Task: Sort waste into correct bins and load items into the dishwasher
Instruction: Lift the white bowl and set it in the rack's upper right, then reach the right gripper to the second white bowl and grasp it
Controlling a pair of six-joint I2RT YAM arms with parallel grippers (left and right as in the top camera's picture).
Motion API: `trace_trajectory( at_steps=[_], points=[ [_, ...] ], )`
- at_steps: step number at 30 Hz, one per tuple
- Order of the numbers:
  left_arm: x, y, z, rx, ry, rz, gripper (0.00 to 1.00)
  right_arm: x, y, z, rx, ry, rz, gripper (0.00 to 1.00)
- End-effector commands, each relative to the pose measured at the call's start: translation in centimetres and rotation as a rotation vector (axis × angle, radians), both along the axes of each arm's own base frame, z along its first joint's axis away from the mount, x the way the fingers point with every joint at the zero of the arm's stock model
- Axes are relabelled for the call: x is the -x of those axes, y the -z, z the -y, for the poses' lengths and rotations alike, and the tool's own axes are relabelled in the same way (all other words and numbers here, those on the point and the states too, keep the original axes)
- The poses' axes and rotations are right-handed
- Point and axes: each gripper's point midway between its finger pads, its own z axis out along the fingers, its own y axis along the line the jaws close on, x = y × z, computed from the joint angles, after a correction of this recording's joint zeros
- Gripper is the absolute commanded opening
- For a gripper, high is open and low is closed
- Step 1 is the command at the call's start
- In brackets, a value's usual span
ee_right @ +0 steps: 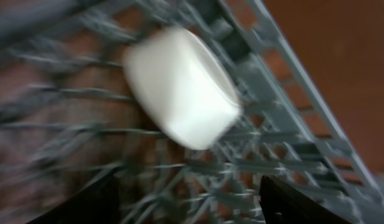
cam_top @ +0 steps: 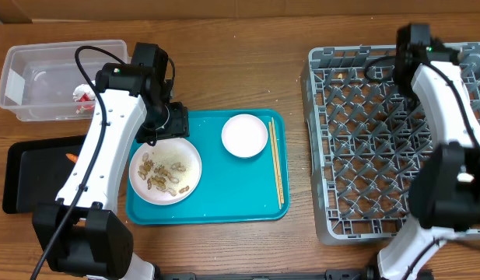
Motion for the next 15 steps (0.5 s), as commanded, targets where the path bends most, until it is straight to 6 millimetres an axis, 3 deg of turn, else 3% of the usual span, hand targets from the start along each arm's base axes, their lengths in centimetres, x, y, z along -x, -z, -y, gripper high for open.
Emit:
trace_trajectory(
  at_steps=[1,3,7,12,15],
  points=[
    [-0.3,-1.3,0.0,0.014,-0.014,0.044,0.68,-2.9,-7.2,-10.3,-0.296,-0.408,0.194,0.75],
    [-0.4,-1.3,0.0,0.014,-0.014,0.045,0.68,-2.8,-8.4,-17.4,-0.497,-0.621,0.230,0.76],
    [-0.4,-1.3,0.0,0.015,-0.014,0.046,0.68,-1.1,-8.2,-27.3,-0.751,-0.855,0.190,0.77],
    [-0.4,-1.3,0.0,0.015,-0.014,0.045,0.69,0.7,-4.4,-33.9,-0.818,-0.931,0.046,0.76],
    [-0.4,-1.3,0.0,0.015,-0.014,0.045,0.69,1.2,-1.5,-35.8,-0.804,-0.894,-0.031,0.75]
  ],
)
